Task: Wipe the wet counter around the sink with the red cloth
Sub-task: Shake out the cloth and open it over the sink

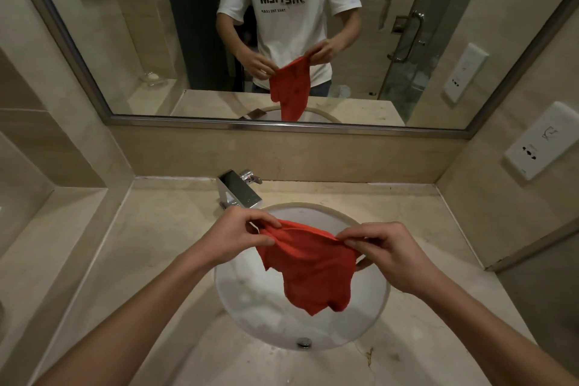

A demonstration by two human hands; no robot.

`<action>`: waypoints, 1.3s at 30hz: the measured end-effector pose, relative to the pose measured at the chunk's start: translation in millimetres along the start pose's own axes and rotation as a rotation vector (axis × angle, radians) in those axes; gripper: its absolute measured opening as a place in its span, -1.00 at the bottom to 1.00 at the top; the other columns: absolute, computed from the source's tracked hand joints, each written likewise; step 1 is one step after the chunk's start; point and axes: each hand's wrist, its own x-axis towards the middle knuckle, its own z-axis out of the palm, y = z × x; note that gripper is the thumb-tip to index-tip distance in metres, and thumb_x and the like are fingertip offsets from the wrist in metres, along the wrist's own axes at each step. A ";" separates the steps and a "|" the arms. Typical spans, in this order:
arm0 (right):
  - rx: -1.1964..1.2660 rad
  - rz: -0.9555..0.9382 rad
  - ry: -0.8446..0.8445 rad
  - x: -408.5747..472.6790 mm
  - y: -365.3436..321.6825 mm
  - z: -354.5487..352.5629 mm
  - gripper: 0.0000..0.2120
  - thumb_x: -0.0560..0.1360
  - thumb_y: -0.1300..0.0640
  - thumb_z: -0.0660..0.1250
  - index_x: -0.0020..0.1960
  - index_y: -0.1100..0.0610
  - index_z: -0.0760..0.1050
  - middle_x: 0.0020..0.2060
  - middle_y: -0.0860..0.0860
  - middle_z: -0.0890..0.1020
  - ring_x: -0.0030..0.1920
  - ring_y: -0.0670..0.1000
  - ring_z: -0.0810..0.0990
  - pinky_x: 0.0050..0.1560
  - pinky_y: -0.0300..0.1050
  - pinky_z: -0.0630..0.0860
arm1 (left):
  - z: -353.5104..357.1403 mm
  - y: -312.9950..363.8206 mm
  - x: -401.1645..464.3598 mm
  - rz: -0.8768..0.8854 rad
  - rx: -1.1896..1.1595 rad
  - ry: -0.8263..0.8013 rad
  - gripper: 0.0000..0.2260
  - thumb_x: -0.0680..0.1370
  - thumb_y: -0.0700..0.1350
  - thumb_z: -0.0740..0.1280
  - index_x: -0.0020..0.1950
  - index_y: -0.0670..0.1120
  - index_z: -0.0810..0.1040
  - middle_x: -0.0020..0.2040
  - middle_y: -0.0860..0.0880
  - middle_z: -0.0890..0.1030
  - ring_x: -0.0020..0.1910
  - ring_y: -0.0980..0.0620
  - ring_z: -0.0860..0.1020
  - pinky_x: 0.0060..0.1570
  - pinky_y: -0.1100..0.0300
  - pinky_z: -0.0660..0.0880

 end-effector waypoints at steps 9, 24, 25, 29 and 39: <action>-0.011 -0.015 0.044 11.6 -5.7 -4.6 -0.85 0.58 0.32 0.34 -0.03 0.17 0.67 -0.17 0.04 0.68 -0.23 0.07 0.70 -0.25 -0.03 0.67 | -8.5 20.3 2.8 -0.007 -0.047 -0.002 -0.75 0.40 -0.25 0.54 0.03 -0.02 0.69 -0.09 0.11 0.69 -0.13 0.12 0.62 -0.04 0.14 0.56; -0.099 -0.441 0.181 23.5 -2.2 13.3 -0.84 0.48 0.33 0.45 0.03 0.22 0.72 -0.24 0.08 0.61 -0.36 -0.07 0.64 -0.31 -0.22 0.60 | -31.1 23.3 -6.6 -0.086 -0.080 -0.044 -0.62 0.39 -0.34 0.53 0.07 0.05 0.67 -0.02 0.04 0.67 -0.07 0.04 0.57 0.04 0.11 0.54; -0.118 -0.489 0.210 24.1 -3.5 12.7 -0.85 0.47 0.32 0.46 0.02 0.22 0.72 -0.25 0.07 0.61 -0.35 -0.10 0.64 -0.28 -0.27 0.56 | -30.7 24.6 -6.6 -0.090 -0.089 -0.043 -0.63 0.39 -0.35 0.53 0.07 0.04 0.67 -0.05 0.09 0.67 -0.08 0.08 0.57 0.03 0.15 0.54; 0.039 -0.422 0.277 23.6 -8.3 11.9 -0.87 0.44 0.22 0.47 -0.03 0.14 0.73 -0.21 0.01 0.64 -0.18 -0.05 0.64 -0.14 -0.28 0.50 | -31.2 30.2 -2.0 -0.084 -0.110 -0.034 -0.65 0.39 -0.35 0.52 0.12 -0.07 0.65 -0.05 0.03 0.67 -0.10 0.13 0.57 0.01 0.20 0.53; 0.145 -0.068 0.051 32.1 -0.4 -7.6 -0.91 0.56 0.33 0.37 -0.08 0.23 0.64 -0.16 0.08 0.71 -0.09 0.03 0.68 0.03 -0.13 0.59 | -33.0 33.9 5.9 0.034 0.057 0.023 -0.77 0.42 -0.28 0.52 0.01 -0.02 0.70 -0.11 0.11 0.68 -0.11 0.15 0.61 -0.06 0.28 0.50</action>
